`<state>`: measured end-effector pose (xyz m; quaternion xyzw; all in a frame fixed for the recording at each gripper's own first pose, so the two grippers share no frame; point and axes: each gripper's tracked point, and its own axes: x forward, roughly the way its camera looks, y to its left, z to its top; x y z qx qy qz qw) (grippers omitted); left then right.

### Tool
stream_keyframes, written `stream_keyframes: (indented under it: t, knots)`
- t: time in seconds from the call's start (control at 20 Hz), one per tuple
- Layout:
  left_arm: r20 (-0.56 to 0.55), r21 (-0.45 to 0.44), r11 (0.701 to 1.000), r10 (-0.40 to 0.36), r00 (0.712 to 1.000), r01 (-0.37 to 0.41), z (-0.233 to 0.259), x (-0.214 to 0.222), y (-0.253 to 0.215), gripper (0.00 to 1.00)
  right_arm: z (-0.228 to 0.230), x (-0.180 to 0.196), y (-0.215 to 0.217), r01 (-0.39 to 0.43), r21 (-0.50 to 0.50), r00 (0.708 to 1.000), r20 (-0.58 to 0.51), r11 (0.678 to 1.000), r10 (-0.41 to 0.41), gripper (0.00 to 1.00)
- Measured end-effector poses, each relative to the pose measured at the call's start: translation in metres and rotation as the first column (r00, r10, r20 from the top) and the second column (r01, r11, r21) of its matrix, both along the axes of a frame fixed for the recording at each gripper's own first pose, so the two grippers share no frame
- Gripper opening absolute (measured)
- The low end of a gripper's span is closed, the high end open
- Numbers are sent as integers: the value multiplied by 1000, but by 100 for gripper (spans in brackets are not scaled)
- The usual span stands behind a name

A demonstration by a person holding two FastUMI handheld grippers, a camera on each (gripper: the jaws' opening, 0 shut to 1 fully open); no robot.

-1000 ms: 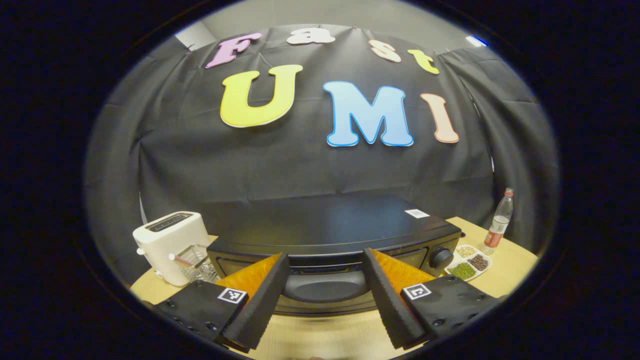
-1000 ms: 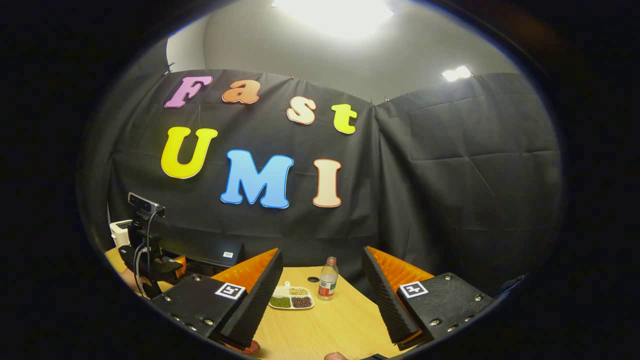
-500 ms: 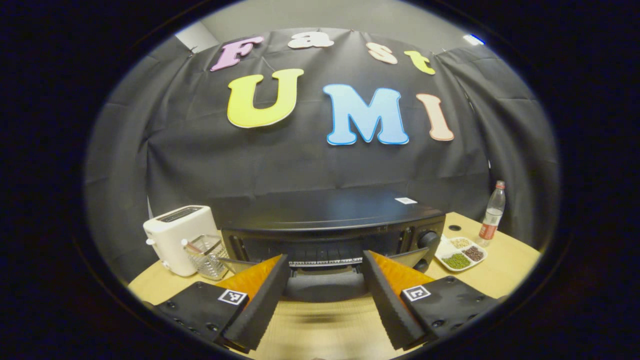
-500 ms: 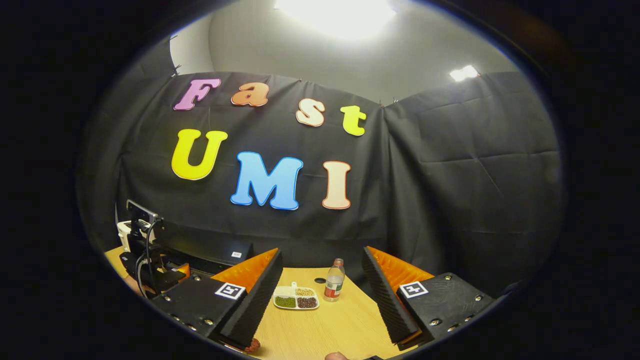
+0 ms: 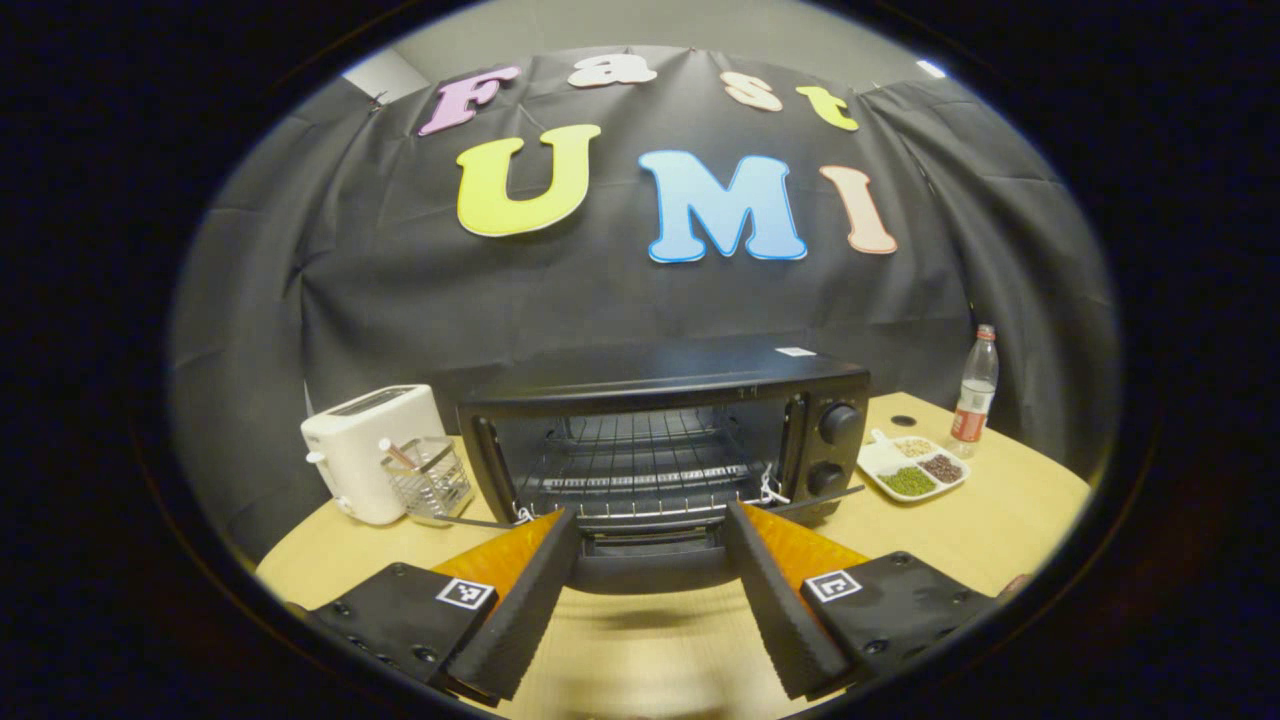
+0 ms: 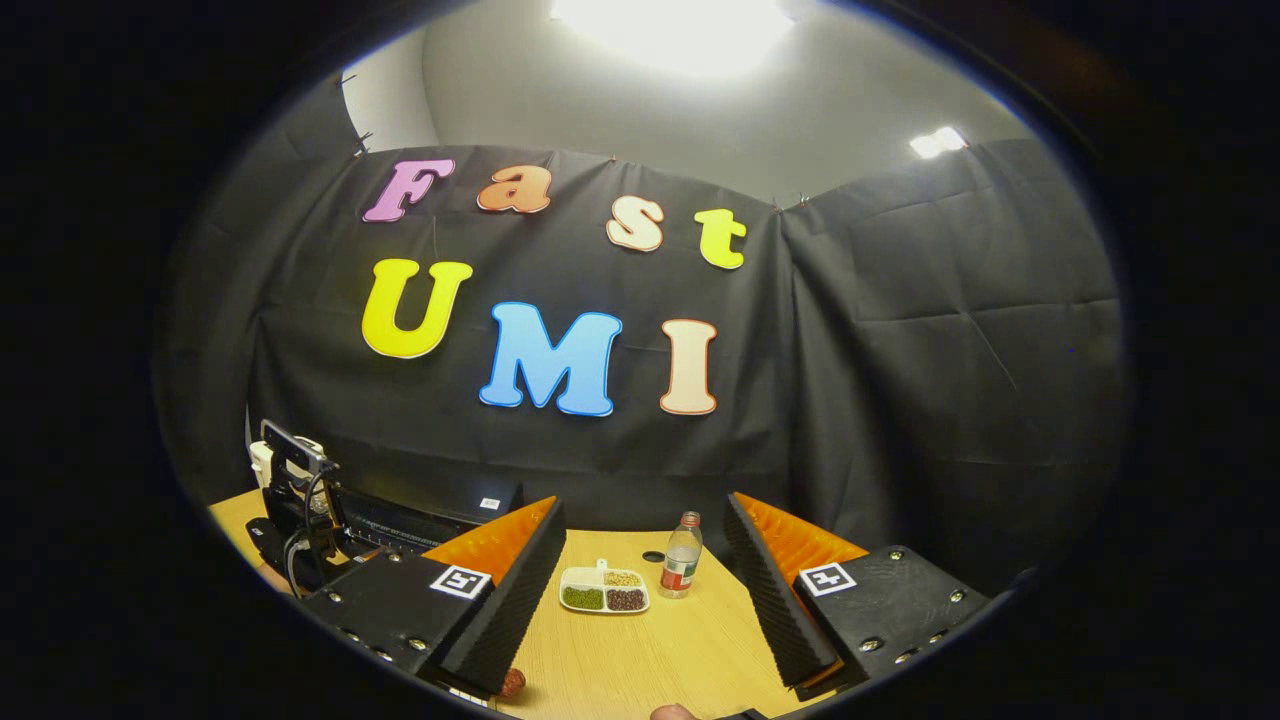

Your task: Open the electric oven with the left hand, put the food in, and close the electric oven.

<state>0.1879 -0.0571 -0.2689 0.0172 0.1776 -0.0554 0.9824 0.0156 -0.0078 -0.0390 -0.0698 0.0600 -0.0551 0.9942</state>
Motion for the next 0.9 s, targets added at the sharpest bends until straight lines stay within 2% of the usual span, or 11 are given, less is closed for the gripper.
stream_keyframes:
  t: [0.05, 0.15, 0.2, 0.3, 0.45, 0.75, 0.9]
  knots:
    - [-8, 4, 1000, -2, 1000, 2, -3, -4, 0, 97, -1, -1, 0, 0, 3, 1000, -5, 1000, 0, 96]
    - [-23, 8, 1000, -7, 1000, 7, -11, -13, -1, 100, -4, -4, 2, -2, 10, 1000, -15, 1000, 3, 96]
    - [-29, 12, 1000, -10, 1000, 10, -15, -16, -1, 97, -7, -4, 3, -4, 12, 1000, -20, 1000, 4, 96]
    - [-50, 16, 1000, -15, 999, 16, -24, -23, 0, 100, -10, -6, 6, -9, 14, 999, -32, 1000, 9, 96]
    - [-88, 6, 1000, -24, 996, 25, -40, -34, -1, 97, -12, -7, 13, -19, 16, 999, -42, 1000, 20, 97]
    - [-180, 28, 998, -56, 982, 62, -83, -55, -2, 100, -27, -7, 25, -34, 38, 996, -75, 999, 37, 96]
    - [-186, 31, 997, -57, 981, 64, -83, -64, 0, 100, -36, -5, 31, -59, 65, 993, -95, 996, 65, 96]
